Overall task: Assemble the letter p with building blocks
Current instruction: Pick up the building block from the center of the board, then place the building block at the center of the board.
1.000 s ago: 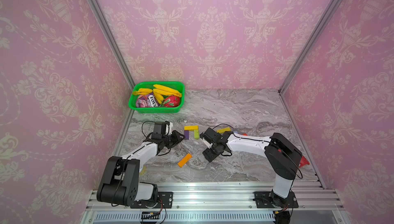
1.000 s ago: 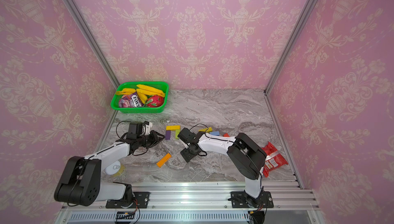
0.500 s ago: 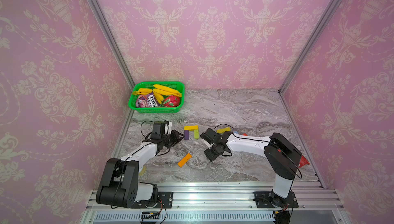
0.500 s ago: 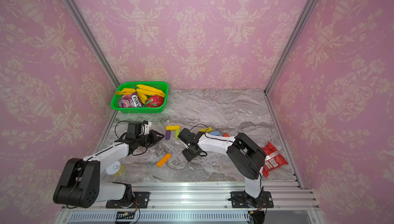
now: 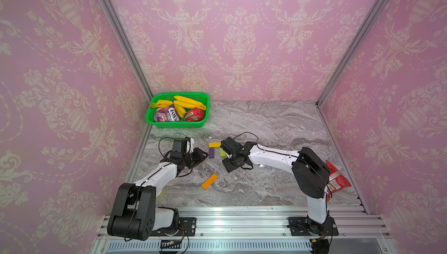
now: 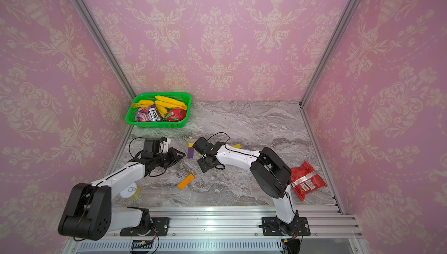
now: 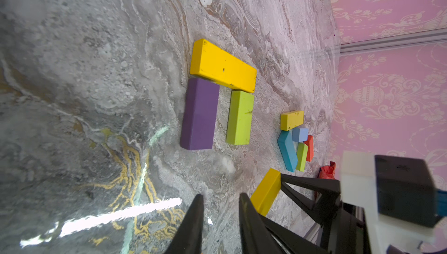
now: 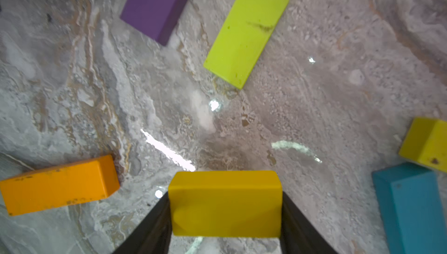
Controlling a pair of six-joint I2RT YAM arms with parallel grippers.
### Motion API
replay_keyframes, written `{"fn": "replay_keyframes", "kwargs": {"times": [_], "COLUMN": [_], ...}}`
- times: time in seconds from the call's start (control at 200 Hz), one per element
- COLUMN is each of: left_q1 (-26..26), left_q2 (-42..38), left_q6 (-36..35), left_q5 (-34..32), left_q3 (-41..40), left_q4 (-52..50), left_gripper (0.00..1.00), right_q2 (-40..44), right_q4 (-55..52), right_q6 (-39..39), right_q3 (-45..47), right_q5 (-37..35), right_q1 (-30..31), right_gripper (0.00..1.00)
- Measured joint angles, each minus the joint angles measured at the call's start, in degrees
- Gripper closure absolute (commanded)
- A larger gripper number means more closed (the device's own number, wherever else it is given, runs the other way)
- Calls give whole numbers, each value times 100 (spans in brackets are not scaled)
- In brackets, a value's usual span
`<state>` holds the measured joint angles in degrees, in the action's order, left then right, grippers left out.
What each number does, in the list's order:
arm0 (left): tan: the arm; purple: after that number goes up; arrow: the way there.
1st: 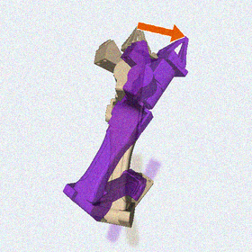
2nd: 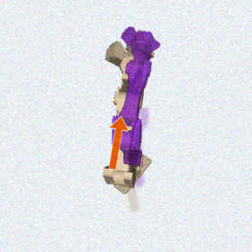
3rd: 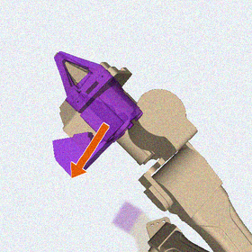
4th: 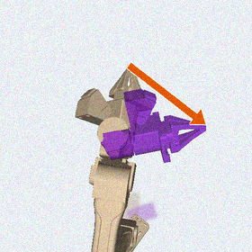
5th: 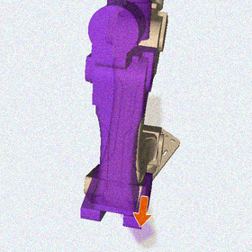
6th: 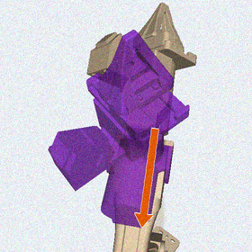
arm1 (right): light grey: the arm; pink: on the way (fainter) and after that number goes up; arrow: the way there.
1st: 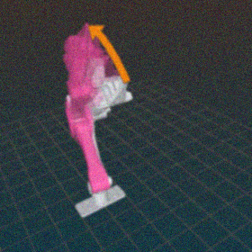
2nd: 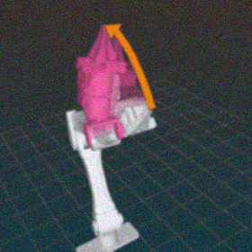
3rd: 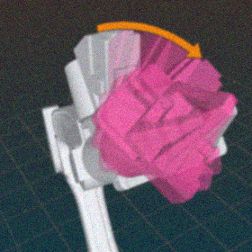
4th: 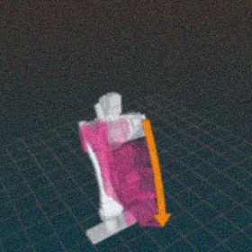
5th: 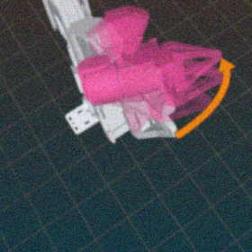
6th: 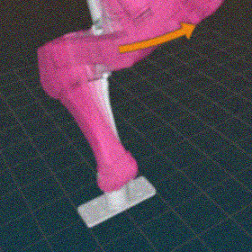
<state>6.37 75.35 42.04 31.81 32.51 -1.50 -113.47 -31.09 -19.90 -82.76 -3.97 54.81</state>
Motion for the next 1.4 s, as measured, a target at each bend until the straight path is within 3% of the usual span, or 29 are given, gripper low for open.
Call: {"fn": "replay_keyframes", "kwargs": {"times": [0.46,0.675,0.981,1.401], "left_q1": [-26,-26,-26,-26], "left_q2": [-90,-264,-269,-210], "left_q6": [-20,-22,-20,-22], "left_q5": [-66,-105,-105,-105], "left_q3": [0,-2,-35,-44], "left_q4": [-59,-101,-116,-118], "left_gripper": [72,72,72,73], "right_q2": [-557,-564,-564,-564], "right_q4": [-120,-20,282,483], "right_q6": [-1088,-1486,-1574,-1572], "right_q3": [-579,-579,-577,-573], "right_q5": [168,229,415,570], "right_q1": [0,0,0,0], "right_gripper": [52,46,32,27]}}
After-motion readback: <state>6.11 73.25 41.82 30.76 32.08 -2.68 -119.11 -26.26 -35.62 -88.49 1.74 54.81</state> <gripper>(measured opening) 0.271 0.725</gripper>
